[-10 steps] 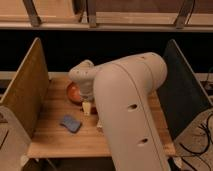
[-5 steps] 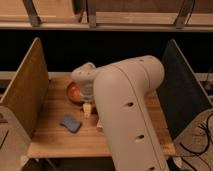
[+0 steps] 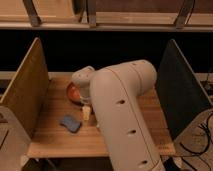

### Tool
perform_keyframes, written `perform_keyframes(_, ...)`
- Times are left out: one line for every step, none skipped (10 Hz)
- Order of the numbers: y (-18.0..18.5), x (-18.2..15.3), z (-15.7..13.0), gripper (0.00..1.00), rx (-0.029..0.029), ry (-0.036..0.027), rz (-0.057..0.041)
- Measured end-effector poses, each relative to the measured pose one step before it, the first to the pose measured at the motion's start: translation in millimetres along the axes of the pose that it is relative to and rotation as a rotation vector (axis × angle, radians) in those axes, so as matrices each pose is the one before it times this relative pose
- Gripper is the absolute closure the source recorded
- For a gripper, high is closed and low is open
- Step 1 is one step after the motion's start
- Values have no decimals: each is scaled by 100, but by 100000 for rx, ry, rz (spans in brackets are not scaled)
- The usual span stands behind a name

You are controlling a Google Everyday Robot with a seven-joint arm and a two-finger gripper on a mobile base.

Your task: Place the pepper in the ceramic cup

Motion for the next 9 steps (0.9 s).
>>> perform_keyframes(-97, -29, 182, 26, -297, 254, -61)
perform_keyframes(-97, -27, 287, 38, -475, 359, -185)
perform_keyframes(-113, 14, 182, 48, -225, 213, -119)
perform_keyframes(-55, -174, 57, 58, -133, -242, -318)
perform_keyframes(-57, -44, 22, 66, -169, -429, -34)
perform_keyframes(-97, -17, 28, 77, -177, -561, 3)
perform_keyframes(-89, -23, 14, 88, -63, -384, -9)
perform_keyframes(-69, 6, 16, 95, -20, -309, 47)
perform_keyframes(-106, -6, -104, 100, 375, -382, 88)
